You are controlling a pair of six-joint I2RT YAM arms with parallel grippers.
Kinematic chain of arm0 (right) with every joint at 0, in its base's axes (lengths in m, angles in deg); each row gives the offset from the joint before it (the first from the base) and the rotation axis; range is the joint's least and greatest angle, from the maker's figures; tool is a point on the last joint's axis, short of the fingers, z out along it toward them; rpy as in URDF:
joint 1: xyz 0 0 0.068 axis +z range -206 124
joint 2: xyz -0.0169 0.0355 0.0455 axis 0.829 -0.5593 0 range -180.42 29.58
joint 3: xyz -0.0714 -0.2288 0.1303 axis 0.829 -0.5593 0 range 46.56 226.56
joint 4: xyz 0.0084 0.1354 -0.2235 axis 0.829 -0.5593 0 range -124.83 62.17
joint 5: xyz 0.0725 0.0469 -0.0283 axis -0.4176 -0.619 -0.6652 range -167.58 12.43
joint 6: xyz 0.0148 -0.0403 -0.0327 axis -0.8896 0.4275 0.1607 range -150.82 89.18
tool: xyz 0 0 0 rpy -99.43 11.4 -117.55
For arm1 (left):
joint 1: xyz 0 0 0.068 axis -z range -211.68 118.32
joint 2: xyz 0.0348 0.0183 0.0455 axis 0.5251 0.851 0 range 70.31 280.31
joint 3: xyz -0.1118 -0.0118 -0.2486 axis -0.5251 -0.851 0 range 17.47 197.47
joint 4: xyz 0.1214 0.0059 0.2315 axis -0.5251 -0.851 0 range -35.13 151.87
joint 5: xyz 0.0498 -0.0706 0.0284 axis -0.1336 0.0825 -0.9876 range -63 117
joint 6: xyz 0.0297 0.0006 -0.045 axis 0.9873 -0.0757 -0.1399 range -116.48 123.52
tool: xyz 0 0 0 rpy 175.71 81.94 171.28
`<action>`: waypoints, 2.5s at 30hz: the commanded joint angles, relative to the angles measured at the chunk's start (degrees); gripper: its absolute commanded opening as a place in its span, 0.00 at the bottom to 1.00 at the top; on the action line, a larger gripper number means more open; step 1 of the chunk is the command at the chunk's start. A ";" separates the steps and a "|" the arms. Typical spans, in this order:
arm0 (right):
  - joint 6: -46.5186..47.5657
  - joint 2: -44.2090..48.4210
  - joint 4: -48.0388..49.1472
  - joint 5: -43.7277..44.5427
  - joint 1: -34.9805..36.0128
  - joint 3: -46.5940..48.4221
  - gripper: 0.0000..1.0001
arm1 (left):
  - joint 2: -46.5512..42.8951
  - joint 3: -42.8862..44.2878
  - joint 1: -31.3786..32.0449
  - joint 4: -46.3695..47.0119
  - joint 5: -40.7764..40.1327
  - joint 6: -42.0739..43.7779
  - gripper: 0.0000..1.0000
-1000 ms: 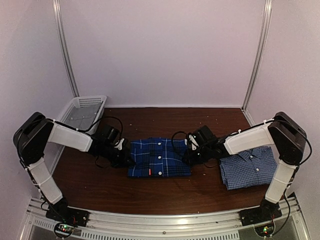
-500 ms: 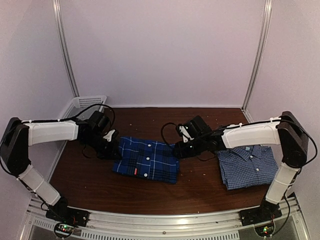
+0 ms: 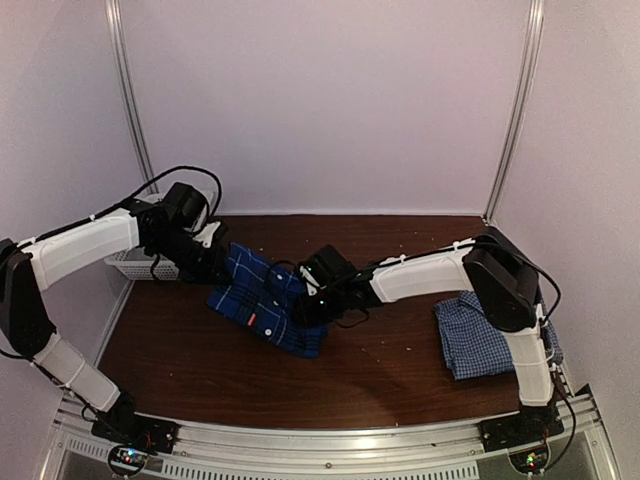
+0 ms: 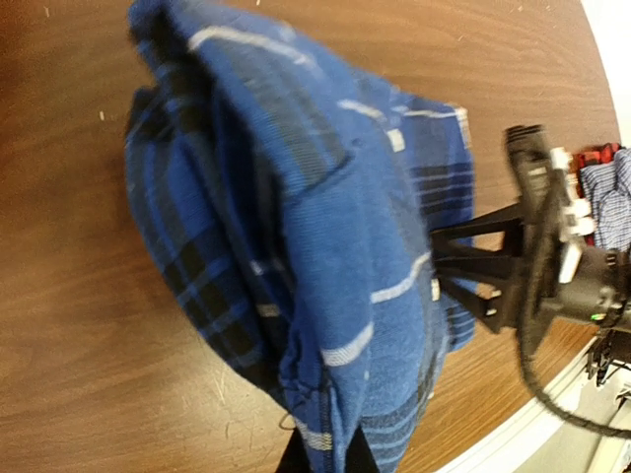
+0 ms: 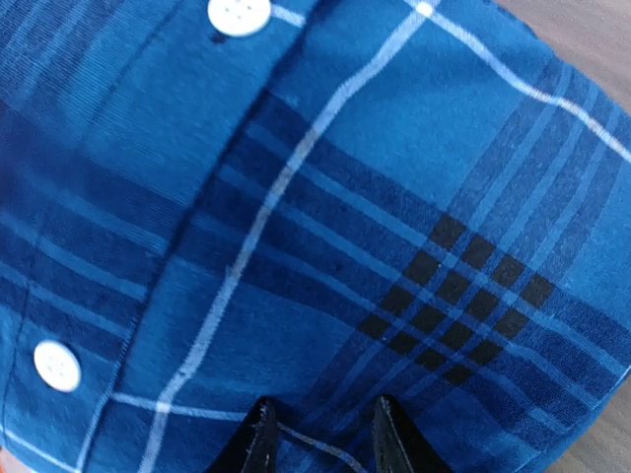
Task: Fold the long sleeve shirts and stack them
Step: Turn over the square-folded shirt at the center of the board.
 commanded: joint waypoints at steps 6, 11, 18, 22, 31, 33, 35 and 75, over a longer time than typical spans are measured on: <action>-8.21 -13.12 5.70 -7.90 3.09 17.13 0.37 | -0.21 13.02 -0.78 0.85 3.39 2.89 0.00; -15.11 -22.57 13.25 -15.68 3.79 28.56 0.37 | 2.92 14.96 -0.78 3.91 7.45 3.54 0.00; -17.87 -23.81 18.73 -18.09 3.49 28.73 0.40 | 6.70 16.12 -0.78 7.24 12.21 3.33 0.00; -17.71 -18.73 22.38 -18.05 2.67 20.67 0.42 | 7.18 14.83 -0.78 8.57 12.50 3.21 0.00; -14.87 -3.39 31.07 -16.12 -0.02 1.99 0.51 | 9.20 14.52 -0.32 9.15 12.92 2.50 0.00; -13.51 0.51 30.78 -14.38 -0.41 -1.23 0.52 | 9.80 14.95 0.06 9.15 12.97 2.15 0.00; -13.06 5.14 30.40 -11.96 -1.06 -5.45 0.51 | 10.42 15.68 0.98 9.15 12.72 1.42 0.00; 1.13 19.99 4.49 1.95 -14.23 -23.91 0.71 | 8.47 -9.88 1.65 30.61 7.08 -13.07 0.58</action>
